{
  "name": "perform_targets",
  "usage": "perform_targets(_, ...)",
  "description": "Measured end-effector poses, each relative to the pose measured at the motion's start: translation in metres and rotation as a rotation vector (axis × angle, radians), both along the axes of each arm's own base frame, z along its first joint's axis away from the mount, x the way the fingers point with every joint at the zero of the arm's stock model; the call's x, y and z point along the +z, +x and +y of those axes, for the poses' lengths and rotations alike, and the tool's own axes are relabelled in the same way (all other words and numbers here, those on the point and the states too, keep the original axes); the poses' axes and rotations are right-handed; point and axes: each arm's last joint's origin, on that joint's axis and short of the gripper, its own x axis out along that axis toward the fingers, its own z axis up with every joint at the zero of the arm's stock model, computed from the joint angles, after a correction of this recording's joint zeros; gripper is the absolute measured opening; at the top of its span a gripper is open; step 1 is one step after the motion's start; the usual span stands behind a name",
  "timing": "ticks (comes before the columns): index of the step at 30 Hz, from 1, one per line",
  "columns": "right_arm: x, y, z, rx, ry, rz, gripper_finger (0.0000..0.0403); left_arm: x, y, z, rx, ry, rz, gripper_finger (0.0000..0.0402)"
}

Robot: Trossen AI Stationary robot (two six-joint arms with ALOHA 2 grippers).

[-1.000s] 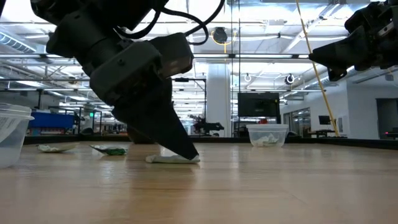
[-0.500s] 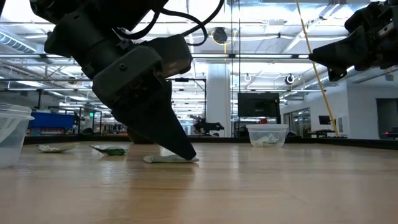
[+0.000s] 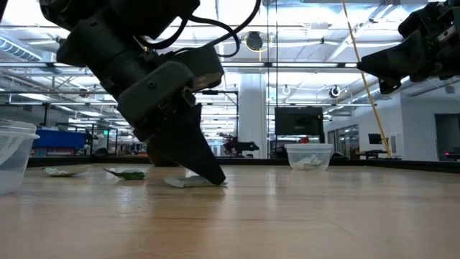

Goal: Pick and place items into bin
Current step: Put the green stevia packet into the bottom transparent bin

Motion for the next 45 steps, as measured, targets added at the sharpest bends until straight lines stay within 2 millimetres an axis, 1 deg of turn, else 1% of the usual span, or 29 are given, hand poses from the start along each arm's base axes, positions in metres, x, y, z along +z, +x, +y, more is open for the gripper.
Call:
perform_targets(15,0.000,0.000,0.000,0.000,0.000,0.000,0.0068,0.001,0.002,-0.001,-0.028,-0.001,-0.027,0.0040)
perform_targets(22,0.000,0.000,0.000,0.000,0.000,0.000,0.0068,0.004,0.002,-0.002,-0.060,-0.028,-0.028,0.0021)
perform_targets(27,0.000,0.000,0.000,0.000,0.000,0.000,0.0068,0.014,0.001,-0.002,-0.077,-0.049,-0.042,0.0014)
perform_targets(29,0.000,0.000,0.000,0.000,0.000,0.000,0.0068,0.020,-0.003,-0.001,-0.090,-0.066,-0.016,0.0018)
perform_targets(31,0.000,0.000,0.000,0.000,0.000,0.000,0.0068,0.029,-0.003,-0.001,-0.101,-0.107,-0.032,0.0023)
perform_targets(35,0.000,0.000,0.000,0.000,0.000,0.003,0.0068,0.048,-0.014,-0.002,-0.123,-0.178,0.014,0.0026)
perform_targets(37,0.000,0.001,0.000,0.000,0.000,0.003,0.0068,0.057,-0.026,-0.002,-0.123,-0.204,0.084,0.0022)
perform_targets(39,-0.001,0.001,0.000,0.000,-0.001,0.010,0.0068,0.066,-0.033,-0.004,-0.133,-0.237,0.102,0.0014)
perform_targets(41,-0.001,0.001,0.000,0.000,-0.001,0.014,0.0068,0.077,-0.046,-0.007,-0.129,-0.247,0.148,0.0007)
perform_targets(45,-0.002,0.001,0.000,0.000,-0.001,0.018,0.0068,0.093,-0.067,-0.016,-0.093,-0.292,0.201,0.0013)
